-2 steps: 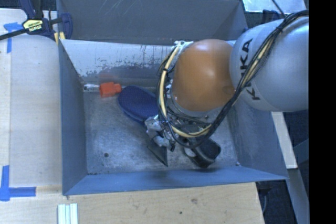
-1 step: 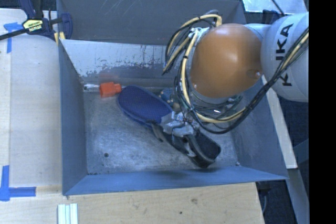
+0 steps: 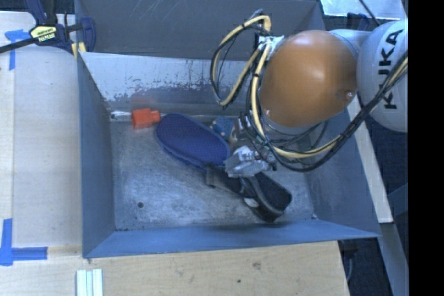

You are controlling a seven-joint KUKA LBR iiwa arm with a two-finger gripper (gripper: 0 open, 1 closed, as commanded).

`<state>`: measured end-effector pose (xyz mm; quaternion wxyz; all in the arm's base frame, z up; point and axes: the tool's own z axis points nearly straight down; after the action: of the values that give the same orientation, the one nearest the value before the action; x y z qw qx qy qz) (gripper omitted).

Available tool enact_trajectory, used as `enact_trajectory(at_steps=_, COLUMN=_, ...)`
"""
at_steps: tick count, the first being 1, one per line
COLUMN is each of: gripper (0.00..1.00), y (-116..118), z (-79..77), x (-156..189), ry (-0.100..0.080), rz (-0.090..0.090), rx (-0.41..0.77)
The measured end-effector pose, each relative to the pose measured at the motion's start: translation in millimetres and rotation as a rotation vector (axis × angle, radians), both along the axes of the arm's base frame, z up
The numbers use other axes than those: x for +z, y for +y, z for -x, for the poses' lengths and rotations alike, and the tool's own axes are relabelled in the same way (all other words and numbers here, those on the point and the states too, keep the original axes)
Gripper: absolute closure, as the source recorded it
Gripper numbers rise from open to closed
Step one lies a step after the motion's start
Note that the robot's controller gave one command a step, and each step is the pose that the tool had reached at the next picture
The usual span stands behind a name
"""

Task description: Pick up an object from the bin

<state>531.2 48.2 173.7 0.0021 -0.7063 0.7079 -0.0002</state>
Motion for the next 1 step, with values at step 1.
enact_trajectory(at_steps=1, gripper=1.00, y=5.0, z=-53.1, x=-13.9, ry=0.000, rz=-0.001, rx=-0.189)
